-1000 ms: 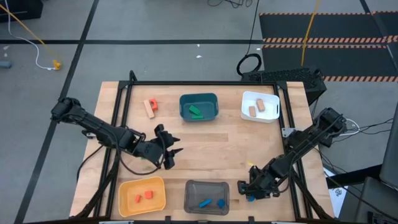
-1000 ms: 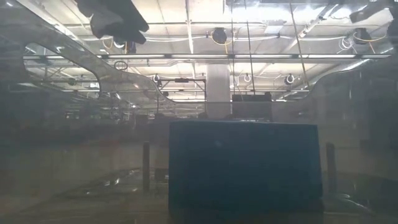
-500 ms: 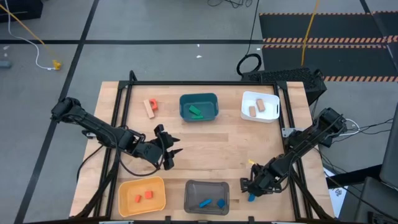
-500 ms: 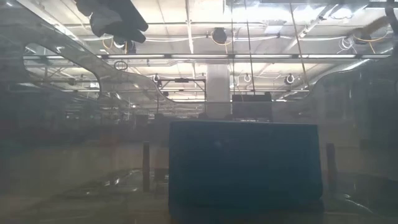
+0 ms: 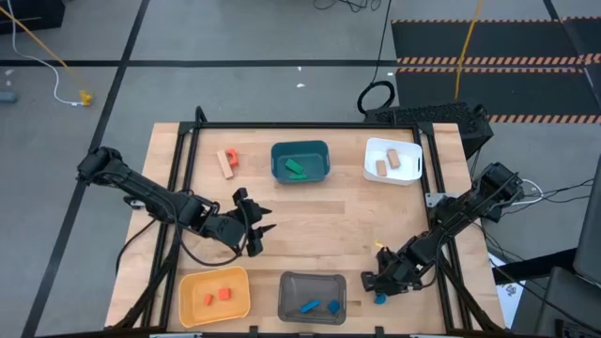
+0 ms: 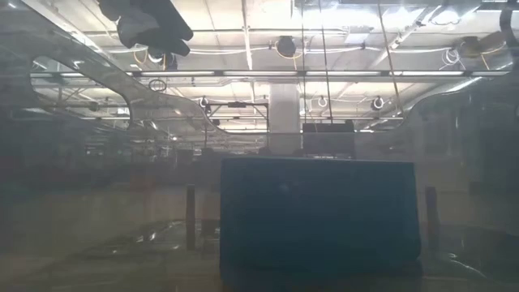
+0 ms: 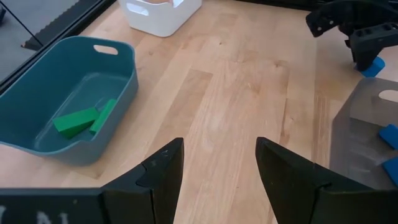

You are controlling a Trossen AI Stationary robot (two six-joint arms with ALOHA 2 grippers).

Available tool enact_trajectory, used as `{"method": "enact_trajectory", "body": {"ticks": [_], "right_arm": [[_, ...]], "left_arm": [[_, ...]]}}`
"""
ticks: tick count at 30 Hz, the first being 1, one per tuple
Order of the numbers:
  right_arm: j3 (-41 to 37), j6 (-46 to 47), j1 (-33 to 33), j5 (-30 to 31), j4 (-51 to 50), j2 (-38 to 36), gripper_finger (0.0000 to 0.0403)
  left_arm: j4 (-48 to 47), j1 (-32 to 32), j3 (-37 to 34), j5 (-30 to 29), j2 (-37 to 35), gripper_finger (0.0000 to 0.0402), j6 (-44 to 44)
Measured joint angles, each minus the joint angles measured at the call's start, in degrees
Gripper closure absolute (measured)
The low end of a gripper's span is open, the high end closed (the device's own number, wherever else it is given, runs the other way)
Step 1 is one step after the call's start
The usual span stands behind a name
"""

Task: Sort & place blocks by color
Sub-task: Put the blue block into the black bin

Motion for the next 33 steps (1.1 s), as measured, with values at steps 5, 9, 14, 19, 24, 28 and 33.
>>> {"method": "enact_trajectory", "body": {"ticks": [5, 9, 14, 19, 24, 28, 33], "right_arm": [[0.0, -0.1, 0.0, 0.0, 2.3, 0.0, 0.0235], [0.0, 0.9, 0.0, 0.0, 2.6, 0.0, 0.0225], [0.0, 2.3, 0.0, 0.0, 3.0, 0.0, 0.0221], [0.0, 2.7, 0.0, 0.0, 5.5, 0.0, 0.0220], [0.0, 2.6, 0.0, -0.1, 5.6, 0.0, 0.0220], [0.0, 1.0, 0.0, 0.4, 4.1, 0.0, 0.0220], [0.0, -3.3, -0.2, 7.6, 3.0, 0.0, 0.0220]], "left_arm": [[0.0, 0.0, 0.0, 0.0, 0.0, 0.0202, 0.0], [0.0, 0.0, 0.0, 0.0, 0.0, 0.0202, 0.0], [-0.4, 0.0, 0.0, 0.0, 0.0, 0.0202, 0.0], [-0.8, 0.0, 0.0, 0.0, 0.0, 0.0202, 0.0], [-0.8, 0.0, 0.0, 0.0, 0.0, 0.0202, 0.2], [-0.8, 0.0, 0.0, 0.0, 0.0, 0.0202, 0.2], [-0.7, 0.0, 0.0, 0.0, 0.0, 0.0202, 0.2]]}}
